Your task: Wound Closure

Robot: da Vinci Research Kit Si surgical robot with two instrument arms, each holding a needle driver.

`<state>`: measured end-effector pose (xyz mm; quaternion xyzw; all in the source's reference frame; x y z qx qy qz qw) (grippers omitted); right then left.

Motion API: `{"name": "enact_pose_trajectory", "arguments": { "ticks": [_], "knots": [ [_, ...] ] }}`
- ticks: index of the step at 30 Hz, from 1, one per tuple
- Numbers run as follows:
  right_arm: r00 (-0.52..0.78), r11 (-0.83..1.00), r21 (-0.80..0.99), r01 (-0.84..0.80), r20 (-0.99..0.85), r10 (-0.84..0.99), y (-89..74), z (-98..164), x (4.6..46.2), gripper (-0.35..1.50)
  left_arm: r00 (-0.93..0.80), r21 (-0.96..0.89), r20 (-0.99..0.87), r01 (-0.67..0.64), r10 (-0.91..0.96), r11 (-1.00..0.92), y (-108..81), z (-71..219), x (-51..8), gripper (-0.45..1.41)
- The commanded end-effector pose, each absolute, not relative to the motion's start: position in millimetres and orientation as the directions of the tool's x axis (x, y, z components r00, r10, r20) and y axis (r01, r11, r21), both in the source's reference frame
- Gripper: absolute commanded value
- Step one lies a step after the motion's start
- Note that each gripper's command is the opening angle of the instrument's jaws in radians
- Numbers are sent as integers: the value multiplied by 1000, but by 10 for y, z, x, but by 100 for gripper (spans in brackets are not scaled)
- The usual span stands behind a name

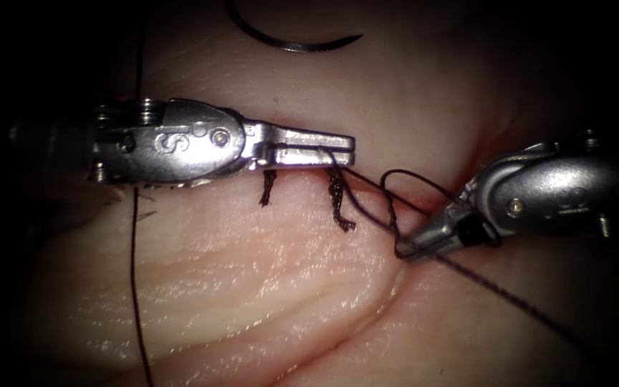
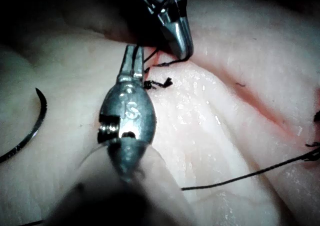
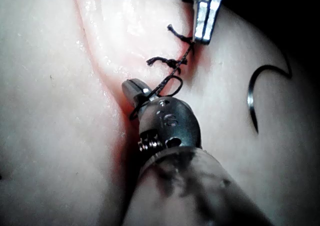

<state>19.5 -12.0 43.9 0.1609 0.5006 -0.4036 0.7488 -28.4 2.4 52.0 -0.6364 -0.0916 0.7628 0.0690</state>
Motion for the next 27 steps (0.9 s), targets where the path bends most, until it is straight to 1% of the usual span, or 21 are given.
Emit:
{"name": "enact_pose_trajectory", "arguments": {
  "ticks": [1,17,27],
  "knots": [
    [171,622,-163,766,-881,-442,-116,439,203,-35,-179,-226,-959,12,220,-974,25,525,-289,-45],
    [182,637,-148,756,-888,-423,-94,437,209,-35,-184,-214,-960,4,209,-977,-20,504,-297,-45],
    [196,634,-60,771,-924,-327,-81,446,215,-35,-294,-182,-943,69,155,-981,-95,492,-308,-45]
  ]
}}
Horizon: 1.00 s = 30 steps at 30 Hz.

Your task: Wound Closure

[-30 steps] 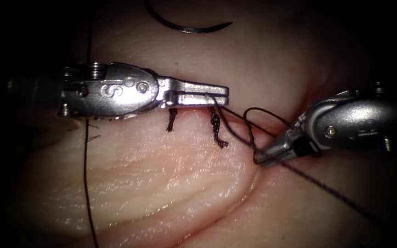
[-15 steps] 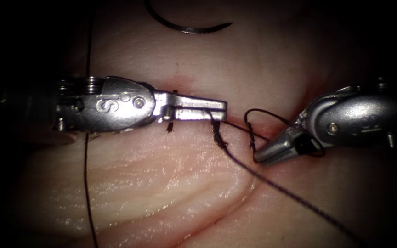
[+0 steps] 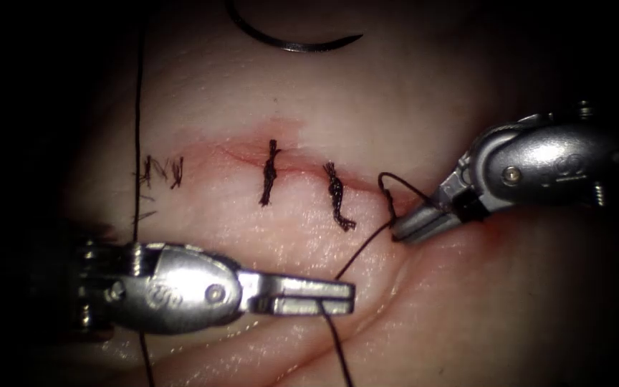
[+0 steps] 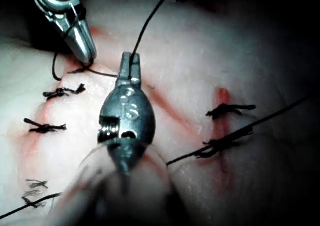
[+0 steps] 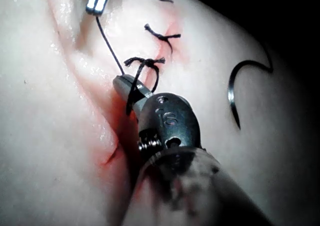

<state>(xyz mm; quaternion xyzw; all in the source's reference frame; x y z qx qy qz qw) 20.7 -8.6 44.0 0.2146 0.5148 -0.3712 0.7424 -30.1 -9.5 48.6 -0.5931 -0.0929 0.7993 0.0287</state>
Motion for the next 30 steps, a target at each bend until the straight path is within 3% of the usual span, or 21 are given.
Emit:
{"name": "enact_pose_trajectory", "arguments": {
  "ticks": [1,15,30],
  "knots": [
    [198,633,-52,772,-928,-317,-79,447,215,-35,-305,-181,-941,79,149,-980,-103,490,-309,-45],
    [278,650,90,755,-941,-192,-44,473,223,-35,-340,-190,-932,161,127,-968,-177,438,-349,-45],
    [284,660,101,744,-943,-175,-21,491,225,-35,-272,-191,-955,270,116,-944,-240,349,-361,-45]
  ]
}}
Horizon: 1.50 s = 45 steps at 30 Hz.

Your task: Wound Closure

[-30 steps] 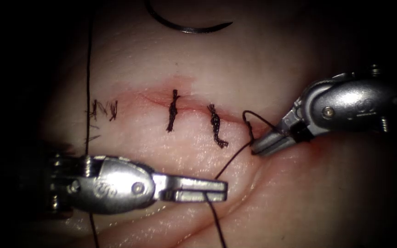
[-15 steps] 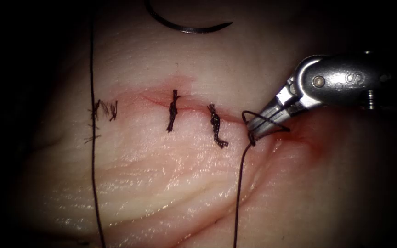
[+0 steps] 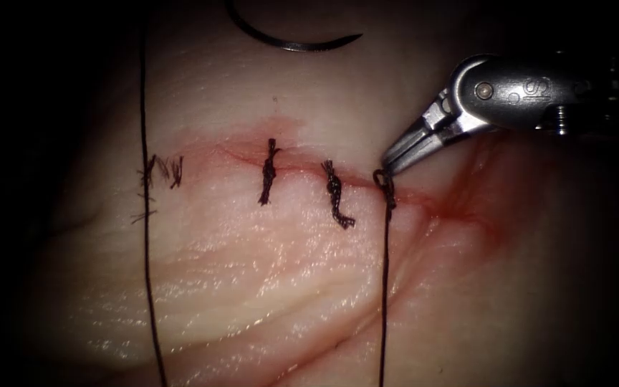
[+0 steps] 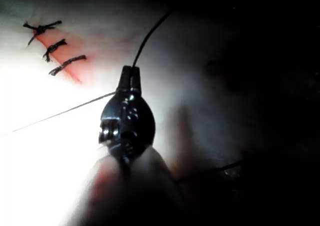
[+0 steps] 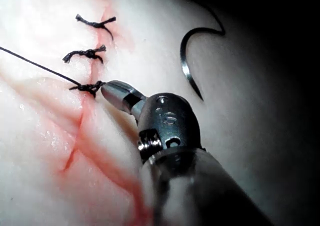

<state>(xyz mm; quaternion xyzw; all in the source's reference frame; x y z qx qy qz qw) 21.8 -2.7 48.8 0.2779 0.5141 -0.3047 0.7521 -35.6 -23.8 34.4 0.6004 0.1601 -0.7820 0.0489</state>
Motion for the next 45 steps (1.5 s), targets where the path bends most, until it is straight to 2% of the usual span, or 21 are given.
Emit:
{"name": "enact_pose_trajectory", "arguments": {
  "ticks": [1,13,23,29,34,35,36,37,39,42,45],
  "knots": [
    [284,661,102,744,-943,-175,-21,492,225,-35,-262,-187,-959,281,112,-941,-246,345,-364,-45],
    [296,678,97,729,-937,-185,-13,497,224,-35,-210,-234,-965,429,156,-873,-337,348,-396,-45],
    [383,760,94,644,-899,-213,15,501,221,-35,-184,-287,-957,510,223,-811,-382,373,-408,-45],
    [380,761,84,643,-898,-222,8,499,223,-35,-179,-285,-958,494,225,-821,-377,373,-409,-45],
    [364,786,73,614,-910,-200,-4,488,224,-35,-173,-279,-959,407,226,-870,-340,353,-406,-45],
    [370,805,66,590,-908,-196,-6,485,224,-25,-169,-270,-961,393,220,-879,-330,348,-405,-45],
    [374,825,60,561,-908,-188,-9,481,224,19,-164,-255,-964,370,207,-893,-315,341,-403,-45],
    [374,840,58,540,-910,-177,-11,477,222,41,-160,-242,-967,354,196,-903,-304,337,-402,-45],
    [366,870,61,490,-920,-142,-17,468,217,71,-151,-215,-973,321,175,-922,-278,327,-400,-45],
    [364,906,70,417,-926,-96,-27,450,205,86,-145,-169,-980,278,132,-946,-239,318,-396,-45],
    [336,937,63,344,-940,-60,-40,429,188,88,-149,-124,-985,240,90,-963,-206,311,-390,-45]
  ]
}}
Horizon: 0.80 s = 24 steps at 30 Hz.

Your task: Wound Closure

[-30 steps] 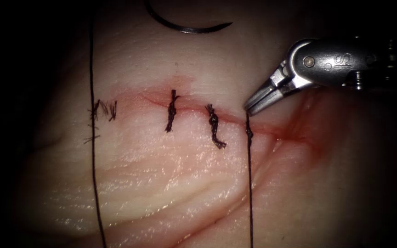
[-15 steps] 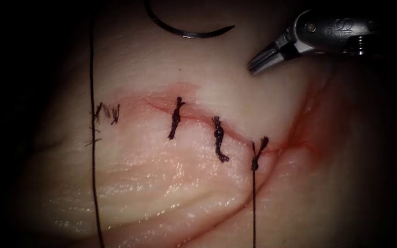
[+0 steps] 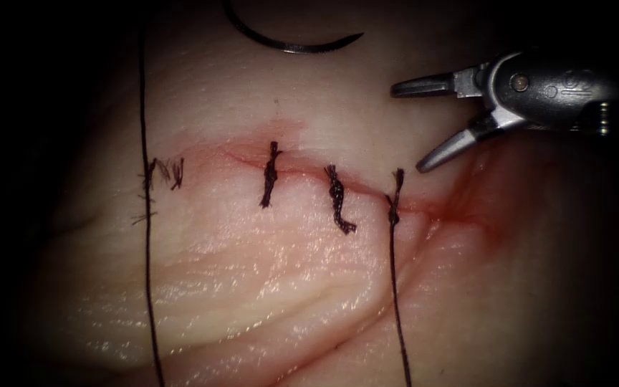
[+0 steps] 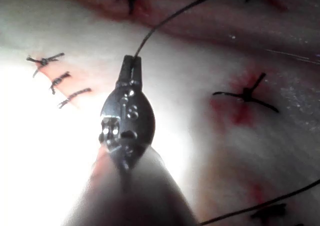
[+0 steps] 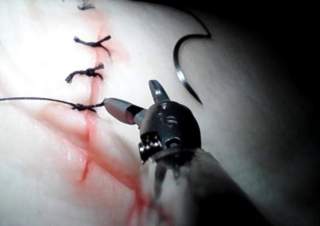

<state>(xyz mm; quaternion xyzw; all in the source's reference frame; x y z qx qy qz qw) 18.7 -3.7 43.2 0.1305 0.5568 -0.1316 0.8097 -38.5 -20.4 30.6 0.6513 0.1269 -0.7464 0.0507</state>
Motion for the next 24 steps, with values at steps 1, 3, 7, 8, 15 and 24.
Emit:
{"name": "enact_pose_trajectory", "arguments": {
  "ticks": [1,3,7,8,15,24],
  "knots": [
    [320,947,54,316,-946,-53,-46,422,181,84,-150,-101,-986,223,68,-970,-191,308,-386,-45],
    [302,963,35,268,-952,-49,-58,409,170,61,-154,-76,-987,204,44,-976,-164,301,-377,-45],
    [273,991,10,135,-962,-28,-88,383,152,47,-162,-21,-987,184,-9,-983,-116,290,-361,-45],
    [245,996,5,91,-969,-18,-101,376,146,54,-163,2,-986,178,-32,-984,-95,286,-353,-45],
    [216,997,1,74,-976,-15,-132,370,149,-32,-195,53,-978,123,-77,-991,-39,285,-335,-45],
    [189,999,-12,50,-982,-22,-140,392,184,-35,-207,79,-975,2,-78,-997,16,322,-331,-45]
  ]
}}
